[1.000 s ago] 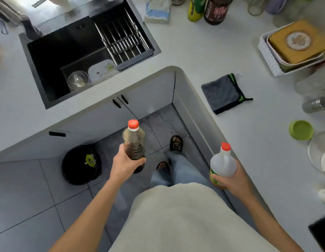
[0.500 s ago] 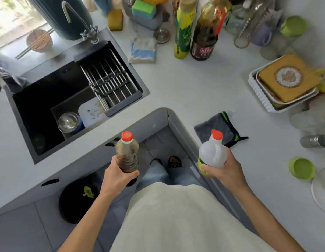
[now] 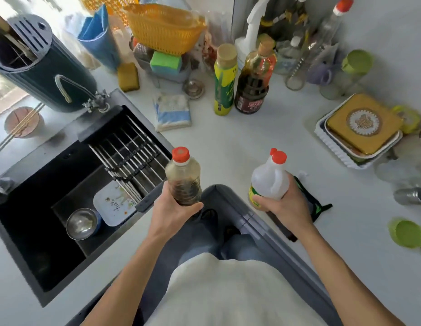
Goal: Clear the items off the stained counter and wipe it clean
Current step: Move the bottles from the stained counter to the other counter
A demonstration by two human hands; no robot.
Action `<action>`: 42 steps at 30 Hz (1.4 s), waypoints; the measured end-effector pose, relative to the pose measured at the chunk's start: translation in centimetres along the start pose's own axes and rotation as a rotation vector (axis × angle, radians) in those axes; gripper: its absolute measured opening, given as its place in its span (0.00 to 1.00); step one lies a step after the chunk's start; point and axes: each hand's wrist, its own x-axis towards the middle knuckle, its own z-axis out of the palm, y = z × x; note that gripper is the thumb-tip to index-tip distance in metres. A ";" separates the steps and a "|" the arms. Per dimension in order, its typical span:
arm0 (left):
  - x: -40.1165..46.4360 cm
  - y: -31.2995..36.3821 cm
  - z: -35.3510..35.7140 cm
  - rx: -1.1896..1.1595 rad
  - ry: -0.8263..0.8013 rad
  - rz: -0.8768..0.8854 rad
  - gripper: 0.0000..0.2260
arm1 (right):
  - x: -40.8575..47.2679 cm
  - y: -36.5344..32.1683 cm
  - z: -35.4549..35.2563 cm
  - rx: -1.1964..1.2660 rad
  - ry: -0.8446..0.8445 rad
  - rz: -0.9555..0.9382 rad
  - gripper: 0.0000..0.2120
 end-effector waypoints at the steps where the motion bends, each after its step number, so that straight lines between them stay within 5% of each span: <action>1: 1.6 0.9 0.1 -0.002 -0.008 0.013 0.33 | 0.9 -0.3 0.4 0.019 0.015 -0.004 0.24; 9: 12.3 7.0 2.8 0.003 -0.055 0.112 0.35 | 10.1 -0.8 2.7 0.079 0.178 0.066 0.41; 15: 17.4 8.7 5.7 -0.016 -0.025 0.177 0.36 | 16.0 -0.8 3.6 0.091 0.245 0.052 0.43; 25: 21.6 10.0 8.5 -0.128 0.055 0.197 0.38 | 20.9 -0.1 4.4 0.150 0.244 -0.043 0.43; 32: 20.1 9.4 8.3 -0.146 0.038 0.177 0.45 | 19.3 0.7 3.6 0.092 0.161 -0.051 0.56; 35: 17.1 7.6 8.3 -0.117 0.010 0.058 0.48 | 15.4 2.6 3.1 -0.002 0.173 -0.009 0.49; 39: 11.9 5.4 8.6 0.063 -0.008 0.098 0.29 | 8.5 6.8 1.7 -0.099 0.214 0.023 0.33; 42: 8.9 5.4 9.7 0.169 -0.173 0.194 0.18 | 3.9 9.8 1.0 -0.152 0.253 0.109 0.25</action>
